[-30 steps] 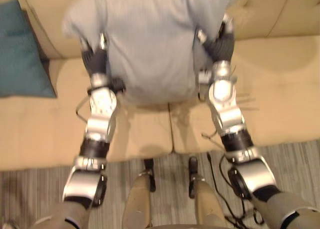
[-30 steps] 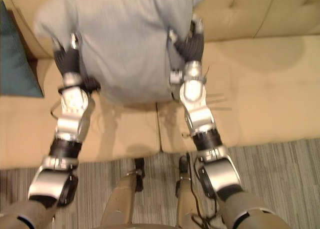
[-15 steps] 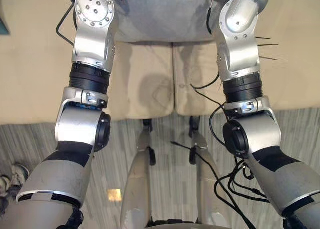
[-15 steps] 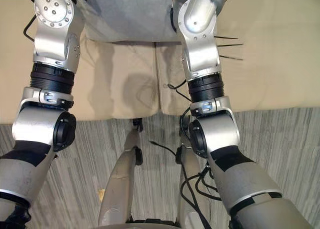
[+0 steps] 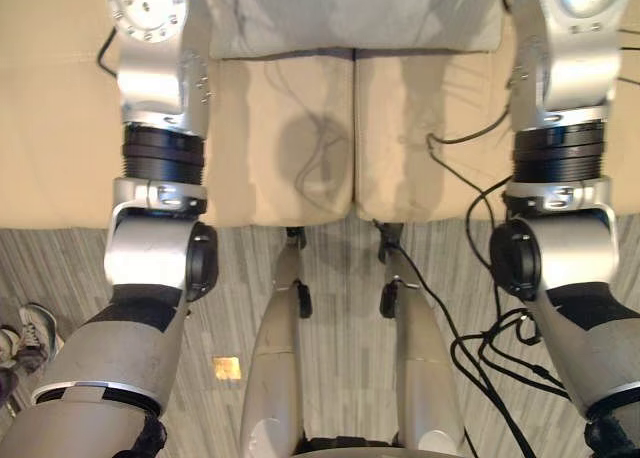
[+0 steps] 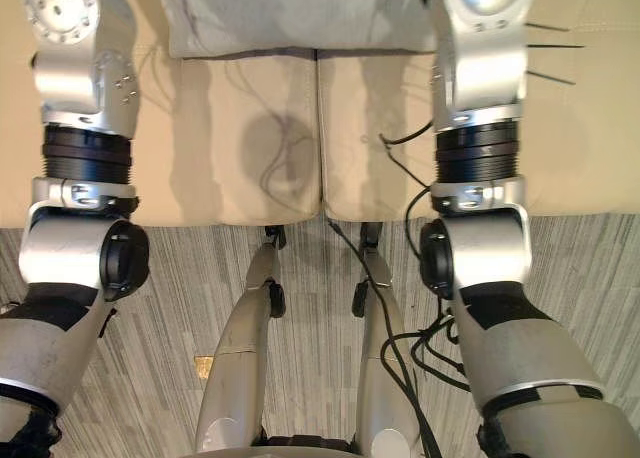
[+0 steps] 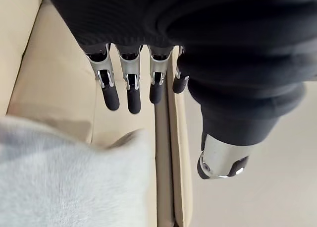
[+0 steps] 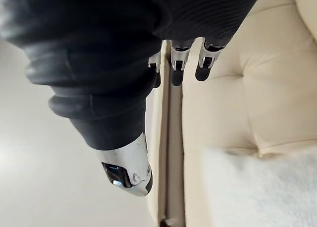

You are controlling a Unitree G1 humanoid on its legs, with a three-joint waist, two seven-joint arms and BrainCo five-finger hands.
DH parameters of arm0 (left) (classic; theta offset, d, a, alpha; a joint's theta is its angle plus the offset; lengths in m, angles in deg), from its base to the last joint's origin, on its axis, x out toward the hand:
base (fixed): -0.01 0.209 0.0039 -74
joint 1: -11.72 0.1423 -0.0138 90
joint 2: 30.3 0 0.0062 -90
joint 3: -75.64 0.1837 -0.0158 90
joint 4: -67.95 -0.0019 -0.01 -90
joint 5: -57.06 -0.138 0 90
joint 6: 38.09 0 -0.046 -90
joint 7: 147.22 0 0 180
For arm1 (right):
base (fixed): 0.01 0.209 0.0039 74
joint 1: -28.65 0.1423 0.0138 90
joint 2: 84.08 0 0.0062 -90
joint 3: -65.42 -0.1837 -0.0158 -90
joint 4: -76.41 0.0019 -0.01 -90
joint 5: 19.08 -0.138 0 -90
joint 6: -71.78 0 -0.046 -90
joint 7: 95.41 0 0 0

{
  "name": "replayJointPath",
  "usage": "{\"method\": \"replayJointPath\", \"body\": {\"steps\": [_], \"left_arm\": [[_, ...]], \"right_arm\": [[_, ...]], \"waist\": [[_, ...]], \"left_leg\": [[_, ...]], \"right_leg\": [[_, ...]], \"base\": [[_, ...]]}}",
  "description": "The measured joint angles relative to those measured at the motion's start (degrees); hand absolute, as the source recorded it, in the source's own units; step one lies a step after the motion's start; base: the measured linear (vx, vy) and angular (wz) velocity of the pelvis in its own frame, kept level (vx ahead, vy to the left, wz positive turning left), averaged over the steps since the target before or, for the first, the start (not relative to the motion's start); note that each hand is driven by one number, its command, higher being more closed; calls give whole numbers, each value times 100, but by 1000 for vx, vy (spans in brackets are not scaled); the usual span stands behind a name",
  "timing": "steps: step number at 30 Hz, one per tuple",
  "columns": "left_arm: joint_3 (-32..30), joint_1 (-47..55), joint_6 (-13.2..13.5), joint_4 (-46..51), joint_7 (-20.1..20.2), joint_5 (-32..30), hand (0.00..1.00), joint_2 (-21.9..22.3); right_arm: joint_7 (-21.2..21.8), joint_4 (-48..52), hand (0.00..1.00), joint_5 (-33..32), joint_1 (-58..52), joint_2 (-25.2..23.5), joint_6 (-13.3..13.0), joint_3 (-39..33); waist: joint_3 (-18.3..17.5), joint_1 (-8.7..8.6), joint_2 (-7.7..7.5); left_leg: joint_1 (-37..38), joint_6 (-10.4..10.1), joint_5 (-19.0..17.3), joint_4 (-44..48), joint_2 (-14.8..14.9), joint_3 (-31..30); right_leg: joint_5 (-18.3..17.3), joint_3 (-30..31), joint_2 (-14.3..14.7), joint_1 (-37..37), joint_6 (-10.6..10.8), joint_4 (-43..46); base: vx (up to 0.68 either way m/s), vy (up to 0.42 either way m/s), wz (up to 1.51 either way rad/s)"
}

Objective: Pick up cushions and gather them together orderly.

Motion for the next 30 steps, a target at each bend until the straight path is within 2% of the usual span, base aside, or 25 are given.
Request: {"method": "replayJointPath", "body": {"steps": [4,5,8,12,14,16,17,20,22,23,25,30], "left_arm": [[-525,1002,57,252,341,477,0,-511],[-607,1232,55,384,375,523,0,-540],[-768,2763,104,1235,615,626,0,-555],[-847,4787,154,1855,1018,604,0,172],[-770,6096,83,1905,1342,425,0,951],[-561,7131,8,1911,1616,241,0,1351],[-457,7656,-34,1889,1773,95,0,1425],[-305,8376,-78,1465,2112,-356,0,1447],[-300,8557,-144,456,2367,-854,0,1451],[-293,8587,-147,209,2404,-943,0,1456],[-287,8702,-215,-664,2548,-1308,0,1479],[-285,8846,-322,-1387,2735,-1759,0,1477]], "right_arm": [[444,574,0,-745,-1082,588,-25,-113],[485,717,0,-810,-1322,625,-27,-120],[802,1332,0,-996,-2837,648,-39,-189],[1222,2061,0,-985,-4912,447,-76,-238],[1563,2163,0,-768,-6130,-105,-106,-232],[1886,2115,0,-504,-7126,-488,-99,-199],[2074,1999,0,-322,-7579,-674,-101,-147],[2456,1283,0,70,-8289,-920,-100,-6],[2751,238,0,626,-8636,-1005,-87,101],[2823,13,0,714,-8690,-1014,-83,110],[2948,-887,0,1015,-8785,-1033,-50,107],[3078,-1750,0,1372,-9026,-1047,105,90]], "waist": [[-3,-9,-6],[-4,-10,-7],[-8,-28,-13],[-267,-40,-32],[-494,-53,-51],[-709,-21,-72],[-808,-22,-101],[-1142,-32,-120],[-1393,-46,-143],[-1442,-52,-153],[-1566,-173,-165],[-1768,-194,-241]], "left_leg": [[251,22,-136,45,69,124],[321,31,-141,37,76,140],[837,88,-183,21,78,186],[1386,114,-333,21,70,175],[1770,111,-451,6,63,173],[2122,94,-515,-84,50,197],[2330,68,-556,-128,43,217],[2667,30,-652,-188,42,270],[3018,11,-764,-186,58,274],[3095,5,-783,-187,60,289],[3423,0,-870,-214,60,358],[3978,-3,-1033,-284,16,573]], "right_leg": [[-143,-34,15,190,-45,190],[-151,-26,19,244,-43,196],[-260,-33,11,758,-35,192],[-392,-150,-11,1379,-27,97],[-460,-190,-14,1831,-10,-49],[-508,-170,-8,2183,14,-168],[-542,-143,-4,2377,37,-224],[-555,-101,38,2743,38,-463],[-548,-20,100,3167,84,-722],[-543,11,110,3243,90,-770],[-497,65,119,3614,130,-987],[-439,337,115,4109,196,-1279]], "base": [[-73,-60,2],[-57,-96,-3],[-1,-85,2],[70,-63,8],[132,-51,5],[117,-26,-2],[121,-27,-8],[93,-24,-13],[91,-15,-21],[83,-9,-21],[64,10,-16],[50,36,-24]]}}
